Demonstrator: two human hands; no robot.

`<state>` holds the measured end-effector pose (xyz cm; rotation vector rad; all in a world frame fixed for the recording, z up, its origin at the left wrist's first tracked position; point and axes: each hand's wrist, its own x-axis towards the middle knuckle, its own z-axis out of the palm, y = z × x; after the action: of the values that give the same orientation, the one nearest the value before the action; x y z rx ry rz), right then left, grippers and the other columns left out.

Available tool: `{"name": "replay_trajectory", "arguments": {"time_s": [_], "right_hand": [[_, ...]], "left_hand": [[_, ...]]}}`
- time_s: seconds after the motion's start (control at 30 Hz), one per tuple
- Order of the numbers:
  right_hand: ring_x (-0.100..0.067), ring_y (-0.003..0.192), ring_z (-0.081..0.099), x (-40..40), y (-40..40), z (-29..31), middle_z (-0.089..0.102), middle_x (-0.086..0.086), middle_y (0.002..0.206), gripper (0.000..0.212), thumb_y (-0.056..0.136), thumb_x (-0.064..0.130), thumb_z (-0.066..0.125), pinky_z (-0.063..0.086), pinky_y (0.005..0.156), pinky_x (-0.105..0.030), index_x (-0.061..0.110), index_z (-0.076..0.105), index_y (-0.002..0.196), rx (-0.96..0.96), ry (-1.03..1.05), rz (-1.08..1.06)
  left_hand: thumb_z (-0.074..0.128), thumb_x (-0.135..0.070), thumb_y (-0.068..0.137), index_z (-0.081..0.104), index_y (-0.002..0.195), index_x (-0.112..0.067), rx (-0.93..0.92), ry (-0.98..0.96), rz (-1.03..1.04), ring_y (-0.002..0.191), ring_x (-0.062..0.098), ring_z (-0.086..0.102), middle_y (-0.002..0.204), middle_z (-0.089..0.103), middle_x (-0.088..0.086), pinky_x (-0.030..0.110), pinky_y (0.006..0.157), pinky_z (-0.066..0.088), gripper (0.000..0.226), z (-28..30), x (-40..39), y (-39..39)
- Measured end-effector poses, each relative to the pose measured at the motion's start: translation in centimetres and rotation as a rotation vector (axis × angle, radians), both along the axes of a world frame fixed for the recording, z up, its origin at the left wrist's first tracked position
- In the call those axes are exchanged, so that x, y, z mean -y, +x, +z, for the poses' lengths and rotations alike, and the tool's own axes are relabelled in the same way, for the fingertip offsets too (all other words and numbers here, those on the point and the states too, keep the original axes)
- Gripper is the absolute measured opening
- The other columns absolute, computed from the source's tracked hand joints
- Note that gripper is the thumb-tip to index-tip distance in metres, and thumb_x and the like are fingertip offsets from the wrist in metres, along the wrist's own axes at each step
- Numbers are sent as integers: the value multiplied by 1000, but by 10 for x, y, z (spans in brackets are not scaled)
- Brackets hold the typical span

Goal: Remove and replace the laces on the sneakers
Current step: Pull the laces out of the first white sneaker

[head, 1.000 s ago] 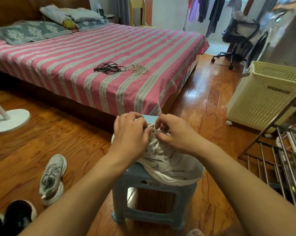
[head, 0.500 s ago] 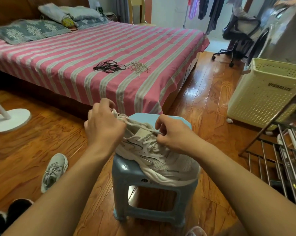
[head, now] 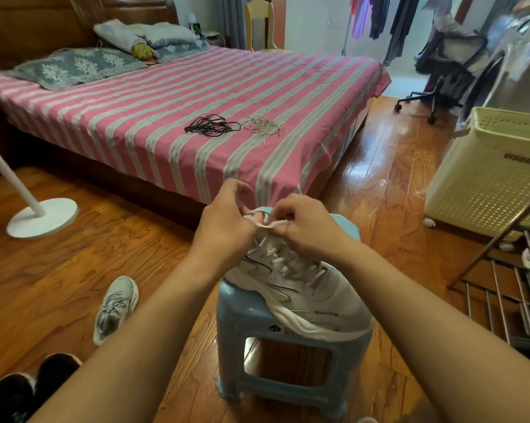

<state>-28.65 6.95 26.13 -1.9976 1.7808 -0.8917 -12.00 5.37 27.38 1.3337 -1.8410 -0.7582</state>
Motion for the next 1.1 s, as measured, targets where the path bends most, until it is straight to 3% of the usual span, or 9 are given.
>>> {"name": "replay_trajectory", "arguments": {"time_s": [0.13, 0.2, 0.3, 0.43, 0.53, 0.63, 0.77, 0.93, 1.1], "right_hand": [[-13, 55, 44, 33, -35, -4, 53, -4, 67, 14, 89, 16, 62, 38, 50, -26, 4, 69, 89, 771, 211, -439], [-7, 44, 35, 36, -57, -8, 44, 2, 59, 12, 93, 11, 56, 32, 40, -20, 11, 62, 82, 1201, 344, -521], [-10, 59, 60, 27, -67, -14, 65, -9, 76, 11, 99, 5, 54, 52, 54, -20, 5, 61, 90, 1382, 368, -452], [-19, 93, 72, 9, -57, 4, 70, -9, 111, 26, 95, 3, 63, 58, 79, -25, 16, 61, 117, 894, 202, -212], [5, 98, 58, -20, -32, 12, 65, 15, 104, 14, 90, 27, 74, 44, 84, -7, 31, 74, 103, 46, 39, 90], [-7, 102, 44, -34, -4, -6, 56, 11, 103, 17, 83, 39, 78, 36, 86, -15, 30, 76, 98, -292, -115, 206], [-13, 97, 46, -29, -12, -15, 57, 5, 100, 7, 81, 25, 81, 35, 83, -15, 19, 77, 83, -250, -234, 186], [12, 113, 47, -42, -57, -4, 54, 15, 119, 10, 87, 26, 75, 36, 93, -7, 33, 73, 81, 68, 61, 104], [-3, 116, 44, -47, -36, 4, 55, 15, 121, 35, 82, 51, 74, 33, 98, -16, 36, 70, 113, -131, -38, 122]], "left_hand": [[68, -22, 86, 50, 119, -32, 240, -33, 134, 83, 23, 64, 92, 66, -2, 42, 74, 55, 38, -6, 8, 25], [67, -19, 89, 54, 111, -27, -5, 104, 242, 76, 17, 60, 89, 62, -2, 33, 62, 48, 27, -8, 20, 42], [60, -15, 96, 57, 111, -17, -400, 339, 394, 61, 16, 52, 80, 54, 5, 27, 48, 39, 15, -14, 39, 72], [67, -30, 97, 30, 155, -23, -114, 263, 491, 120, 24, 52, 144, 41, 12, 37, 95, 47, 69, -23, 41, 96], [67, -41, 89, 63, 130, -34, 175, -269, 43, 132, 19, 41, 138, 47, 0, 37, 113, 33, 42, -18, 25, 83], [67, -60, 84, 68, 119, -40, 482, -328, -375, 142, 18, 35, 136, 54, -11, 46, 116, 27, 40, -33, 12, 58], [75, -53, 82, 76, 99, -32, 601, -386, -362, 144, 27, 31, 128, 61, -9, 56, 117, 23, 27, -43, 10, 48], [68, -63, 84, 73, 92, -35, 617, -315, -303, 137, 18, 24, 115, 54, -20, 42, 116, 10, 29, -33, 1, 41], [67, -68, 81, 78, 96, -33, 697, -358, -245, 128, 21, 27, 100, 53, -18, 41, 110, 11, 39, -35, -11, 33]]}}
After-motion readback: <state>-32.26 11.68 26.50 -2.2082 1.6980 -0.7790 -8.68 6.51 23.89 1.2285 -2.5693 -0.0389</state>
